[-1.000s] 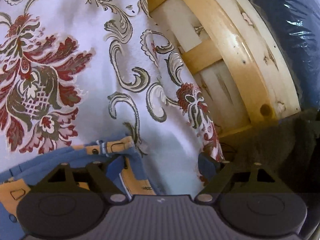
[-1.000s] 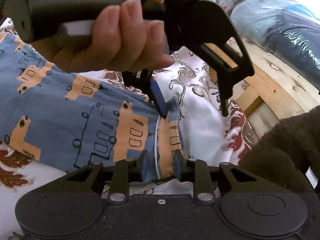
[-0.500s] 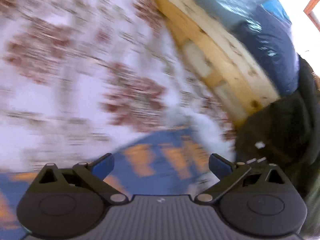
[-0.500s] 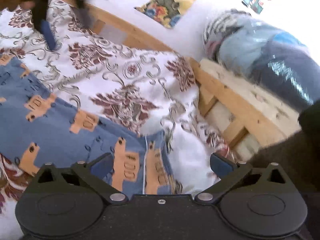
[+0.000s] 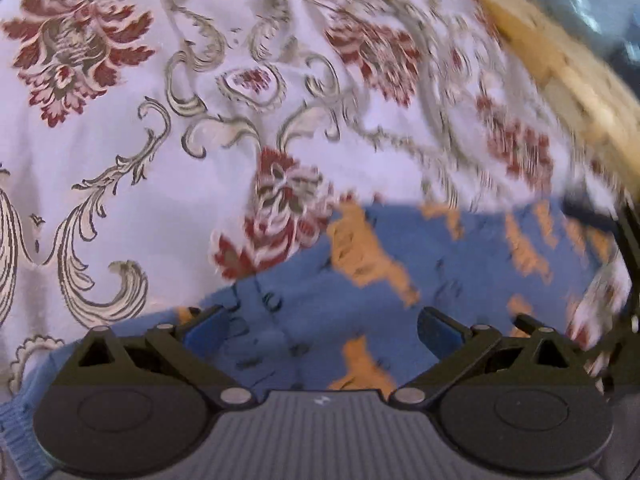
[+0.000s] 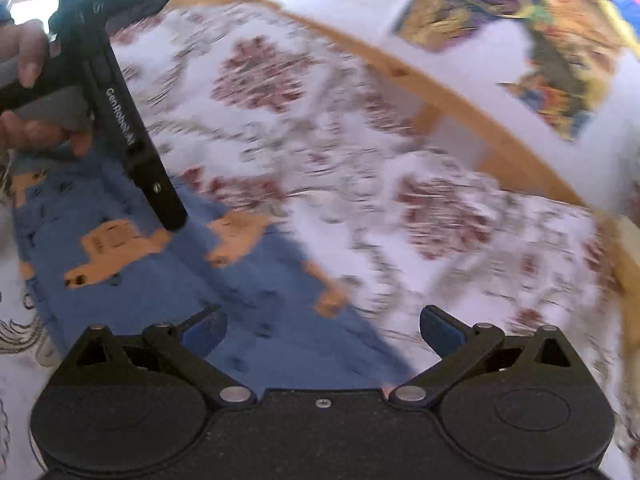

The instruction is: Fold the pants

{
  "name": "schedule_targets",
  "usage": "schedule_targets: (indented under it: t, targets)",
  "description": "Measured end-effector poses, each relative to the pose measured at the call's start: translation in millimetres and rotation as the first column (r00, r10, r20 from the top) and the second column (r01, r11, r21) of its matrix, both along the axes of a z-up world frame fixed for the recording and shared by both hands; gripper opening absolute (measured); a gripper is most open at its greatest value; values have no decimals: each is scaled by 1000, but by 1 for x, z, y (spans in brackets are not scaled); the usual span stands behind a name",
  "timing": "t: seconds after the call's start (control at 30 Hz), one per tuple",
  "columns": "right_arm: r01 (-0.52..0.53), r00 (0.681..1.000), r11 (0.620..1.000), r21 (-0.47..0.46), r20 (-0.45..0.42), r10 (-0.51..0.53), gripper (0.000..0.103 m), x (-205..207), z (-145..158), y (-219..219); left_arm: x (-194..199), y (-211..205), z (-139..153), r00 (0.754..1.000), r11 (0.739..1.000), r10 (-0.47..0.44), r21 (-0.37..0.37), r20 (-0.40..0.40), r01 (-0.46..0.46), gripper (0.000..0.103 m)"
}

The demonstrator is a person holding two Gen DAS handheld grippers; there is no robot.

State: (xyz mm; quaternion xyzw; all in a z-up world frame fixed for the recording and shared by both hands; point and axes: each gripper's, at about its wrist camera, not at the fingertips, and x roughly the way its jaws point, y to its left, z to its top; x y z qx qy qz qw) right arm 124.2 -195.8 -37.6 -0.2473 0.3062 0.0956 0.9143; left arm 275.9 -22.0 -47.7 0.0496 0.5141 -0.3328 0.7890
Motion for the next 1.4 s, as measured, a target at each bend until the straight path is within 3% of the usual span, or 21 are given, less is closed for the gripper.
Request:
schedule_targets:
  t: [0.13,0.27,0.33,0.43,0.57,0.67,0.73,0.77,0.83,0.9,1.0,1.07,1.13,1.17,1.23,1.27,1.4]
  targets:
    - [-63,995,997,-53,-86,59,102,-9,-25,22,-19,-4,-8,979,980,-176,113,104,164,103]
    - [-85,996,988,-129,-50,79,102,-31,-32,30,-28,-17,-2,940,934,-317,211,124,288,103]
    - [-91,995,988,-128,-42,86,102,-32,-29,28,-26,-19,11,938,942,-321,151,132,301,103]
    - [-77,997,996,-45,-8,77,102,-31,-21,22,-1,-26,23,947,958,-286,62,147,280,103]
    - [-74,997,991,110,-5,75,102,-20,-11,10,50,-47,13,972,972,-233,-2,38,234,101]
    - [-71,996,966,247,-43,84,102,-6,-7,2,82,-56,-2,969,975,-223,-34,-105,220,83]
    - [-75,994,945,317,-55,97,102,2,-5,1,96,-58,-10,958,975,-224,-56,-179,217,64]
    - [-79,993,940,333,-59,105,100,7,-4,3,101,-57,-12,953,975,-222,-67,-208,213,60]
    - [-81,993,942,327,-54,104,95,15,-4,5,109,-58,-16,942,973,-229,-81,-244,216,42]
    - [-71,995,948,312,-51,91,92,26,-3,1,111,-59,-17,934,968,-251,-81,-256,238,37]
    - [-70,994,954,290,-59,91,88,45,0,-15,109,-61,-14,929,962,-274,-67,-248,265,36]
    - [-68,992,961,269,-85,94,83,60,0,-29,107,-62,-14,926,959,-284,-59,-248,278,28]
    - [-48,987,963,265,-134,86,81,72,-3,-43,104,-62,-12,932,958,-287,-47,-223,284,11]
    - [-39,985,962,271,-154,83,77,76,-5,-49,102,-62,-12,934,957,-290,-43,-209,287,10]
    - [-18,980,956,292,-186,75,64,81,-10,-59,98,-61,-10,944,960,-280,-41,-176,277,7]
    - [-7,979,955,298,-194,68,54,82,-13,-63,95,-60,-6,954,965,-263,-40,-142,260,7]
    - [27,985,957,289,-170,23,30,78,-23,-69,71,-62,12,976,976,-216,23,24,216,6]
